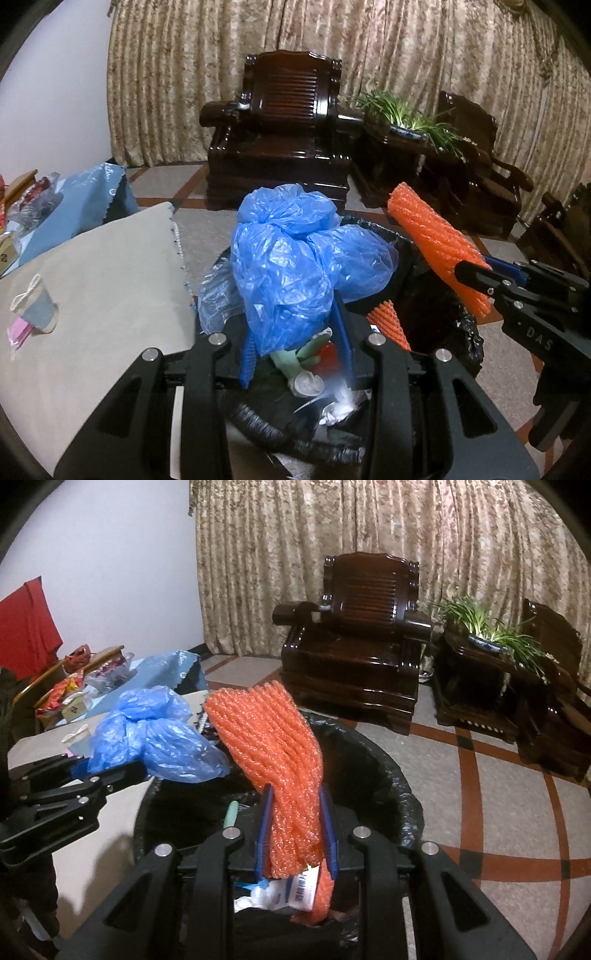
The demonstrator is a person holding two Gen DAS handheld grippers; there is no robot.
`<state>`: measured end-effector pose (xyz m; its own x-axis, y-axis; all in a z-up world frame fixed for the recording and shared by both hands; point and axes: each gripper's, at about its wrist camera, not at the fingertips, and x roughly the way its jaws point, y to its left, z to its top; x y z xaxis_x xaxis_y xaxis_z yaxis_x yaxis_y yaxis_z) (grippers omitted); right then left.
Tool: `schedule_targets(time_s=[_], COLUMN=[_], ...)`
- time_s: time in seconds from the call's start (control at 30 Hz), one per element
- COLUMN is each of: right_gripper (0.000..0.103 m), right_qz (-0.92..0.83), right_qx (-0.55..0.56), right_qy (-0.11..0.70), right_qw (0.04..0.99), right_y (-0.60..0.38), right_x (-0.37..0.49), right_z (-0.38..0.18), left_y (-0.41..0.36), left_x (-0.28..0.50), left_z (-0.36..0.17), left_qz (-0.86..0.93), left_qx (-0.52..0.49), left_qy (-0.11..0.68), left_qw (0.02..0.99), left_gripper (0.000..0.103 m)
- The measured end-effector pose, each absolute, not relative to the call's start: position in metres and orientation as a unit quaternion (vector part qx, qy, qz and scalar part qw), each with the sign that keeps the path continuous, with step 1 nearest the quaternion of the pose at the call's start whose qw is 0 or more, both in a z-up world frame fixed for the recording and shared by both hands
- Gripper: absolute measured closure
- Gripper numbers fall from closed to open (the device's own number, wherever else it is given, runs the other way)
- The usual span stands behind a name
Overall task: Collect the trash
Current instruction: 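Open both grippers over the bin to drop the bag and mesh, then move both grippers back over the paper cup and pink mask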
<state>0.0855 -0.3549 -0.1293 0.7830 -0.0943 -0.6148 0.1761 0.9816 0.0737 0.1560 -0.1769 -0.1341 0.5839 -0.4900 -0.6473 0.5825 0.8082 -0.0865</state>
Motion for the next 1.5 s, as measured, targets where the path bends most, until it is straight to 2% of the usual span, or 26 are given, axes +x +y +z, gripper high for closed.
schedule_targets(time_s=[0.03,0.07,0.17,0.23,0.4,0.47,0.67,1.1,1.5], right_gripper=[0.079,0.072,0.061,0.05,0.013,0.008,0.006,0.006,0.006], right_qz=[-0.075,-0.079,-0.083,-0.086,-0.096,-0.095,-0.073,0.018,0.091], right_qx=[0.061,0.06,0.056,0.056,0.054,0.056,0.058,0.04,0.02], right_qy=[0.324,0.326,0.335,0.338,0.332,0.329,0.323,0.31,0.315], right_qw=[0.941,0.94,0.937,0.936,0.937,0.938,0.942,0.95,0.945], right_y=[-0.357,-0.359,-0.362,-0.364,-0.363,-0.361,-0.343,-0.247,-0.144], right_x=[0.088,0.091,0.097,0.097,0.09,0.087,0.084,0.122,0.189], right_z=[-0.131,-0.133,-0.139,-0.144,-0.145,-0.144,-0.136,-0.122,-0.128], left_y=[-0.18,-0.182,-0.187,-0.186,-0.172,-0.158,-0.117,0.017,0.136], left_x=[0.159,0.162,0.17,0.173,0.171,0.168,0.162,0.153,0.183], left_z=[-0.136,-0.137,-0.141,-0.143,-0.14,-0.137,-0.125,-0.111,-0.122], left_qz=[-0.304,-0.305,-0.312,-0.312,-0.299,-0.288,-0.252,-0.124,-0.011], left_qx=[0.068,0.067,0.059,0.057,0.053,0.047,0.035,0.007,-0.028], left_qy=[0.344,0.345,0.352,0.355,0.35,0.347,0.343,0.329,0.333], left_qw=[0.886,0.885,0.88,0.88,0.886,0.891,0.904,0.936,0.942], left_gripper=[0.066,0.062,0.049,0.045,0.03,0.021,0.013,0.012,0.012])
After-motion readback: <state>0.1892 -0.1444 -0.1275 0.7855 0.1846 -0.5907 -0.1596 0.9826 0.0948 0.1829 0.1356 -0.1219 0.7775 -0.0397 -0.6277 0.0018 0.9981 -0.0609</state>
